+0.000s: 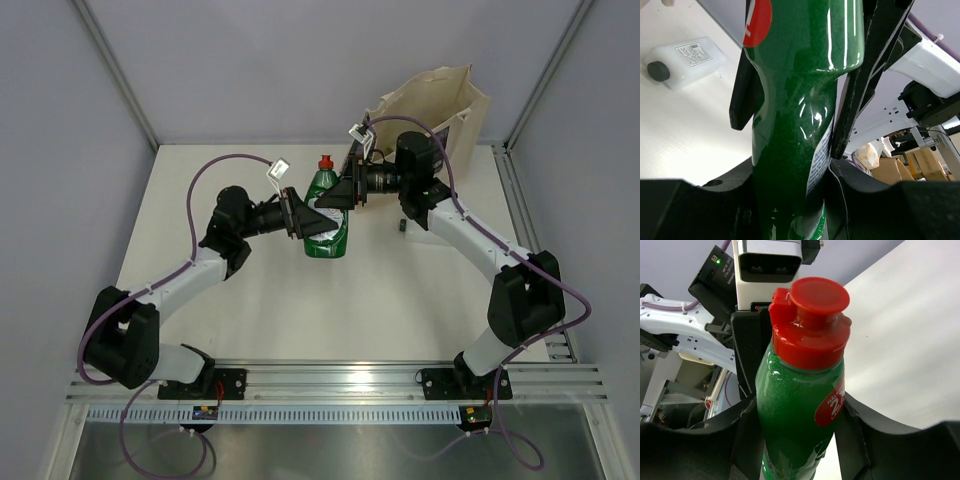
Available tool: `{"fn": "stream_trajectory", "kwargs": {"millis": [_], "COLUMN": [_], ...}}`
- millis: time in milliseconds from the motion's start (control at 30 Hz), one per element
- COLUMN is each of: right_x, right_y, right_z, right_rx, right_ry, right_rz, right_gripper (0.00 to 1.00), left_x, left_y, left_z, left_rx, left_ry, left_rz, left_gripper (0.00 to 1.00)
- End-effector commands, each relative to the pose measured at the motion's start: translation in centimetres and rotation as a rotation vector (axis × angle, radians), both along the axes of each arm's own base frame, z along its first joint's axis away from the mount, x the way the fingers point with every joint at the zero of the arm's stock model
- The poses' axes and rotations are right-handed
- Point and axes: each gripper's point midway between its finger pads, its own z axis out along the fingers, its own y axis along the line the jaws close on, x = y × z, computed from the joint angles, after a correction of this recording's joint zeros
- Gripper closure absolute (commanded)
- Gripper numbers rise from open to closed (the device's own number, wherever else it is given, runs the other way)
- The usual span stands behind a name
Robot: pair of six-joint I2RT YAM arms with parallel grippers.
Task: Place the personal care products into the canvas bag
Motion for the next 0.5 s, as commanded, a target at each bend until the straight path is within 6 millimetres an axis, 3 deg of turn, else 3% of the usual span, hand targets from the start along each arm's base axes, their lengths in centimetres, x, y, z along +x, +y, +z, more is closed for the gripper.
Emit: {"fn": "stream_trajectory", "kwargs": {"millis": [0, 33, 67, 167, 267, 467], "right_x": [-1.7, -1.7, -1.7, -1.6, -0.8, 0.7], "right_y": [1.0, 1.0, 0.9, 0.5, -0.2, -2.1], "right_z": [1.9, 2.3, 2.6, 3.8, 4.8, 7.4], "right_rx": [0.058, 0.067, 0.074, 0.093, 0.109, 0.151], "right_ry": [-0.053, -0.063, -0.065, -0.055, -0.064, -0.055], "right_rz": [0.077, 0.078, 0.078, 0.066, 0.046, -0.004], "right_gripper": [0.96, 0.99, 1.00, 1.00, 1.00, 1.00], "left_x": [-1.1, -1.1, -0.8, -0.9, -0.7, 0.3], "left_y": [0.1, 0.2, 0.3, 0.7, 1.4, 3.1], "left_z": [5.5, 5.5, 5.3, 4.7, 4.7, 3.6], "left_rx": [-0.104, -0.096, -0.087, -0.044, -0.008, 0.072], "left_ry": [-0.182, -0.195, -0.195, -0.204, -0.250, -0.254], "left_rz": [-0.004, 0.008, 0.028, 0.061, 0.108, 0.202], "left_gripper": [0.61, 0.53, 0.33, 0.12, 0.01, 0.01]}}
